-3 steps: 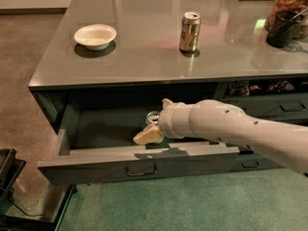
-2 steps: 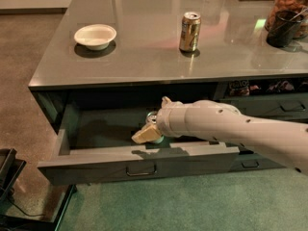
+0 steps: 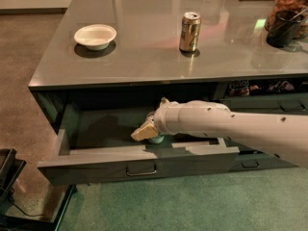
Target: Pick 7up can from top drawer and place on counter
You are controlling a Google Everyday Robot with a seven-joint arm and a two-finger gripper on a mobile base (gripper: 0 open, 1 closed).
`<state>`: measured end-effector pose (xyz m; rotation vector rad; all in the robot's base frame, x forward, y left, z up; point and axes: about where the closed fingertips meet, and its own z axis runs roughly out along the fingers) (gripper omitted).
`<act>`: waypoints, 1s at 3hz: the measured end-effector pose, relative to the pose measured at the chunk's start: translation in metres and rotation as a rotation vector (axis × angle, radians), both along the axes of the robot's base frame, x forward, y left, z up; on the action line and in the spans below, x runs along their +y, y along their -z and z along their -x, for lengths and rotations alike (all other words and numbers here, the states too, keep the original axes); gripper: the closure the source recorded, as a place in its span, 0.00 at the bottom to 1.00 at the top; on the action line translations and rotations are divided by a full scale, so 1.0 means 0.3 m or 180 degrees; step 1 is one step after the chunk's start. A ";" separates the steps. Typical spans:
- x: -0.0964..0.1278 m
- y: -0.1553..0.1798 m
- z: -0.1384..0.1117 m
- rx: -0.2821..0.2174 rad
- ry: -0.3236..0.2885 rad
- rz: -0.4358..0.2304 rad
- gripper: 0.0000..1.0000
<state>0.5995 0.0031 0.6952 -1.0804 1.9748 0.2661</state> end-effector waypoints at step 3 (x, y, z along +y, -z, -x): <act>-0.070 0.142 -0.028 0.0377 -0.0120 0.0303 0.06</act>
Offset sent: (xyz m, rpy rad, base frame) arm 0.0106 -0.0222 -0.0538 -0.1038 0.1444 0.0341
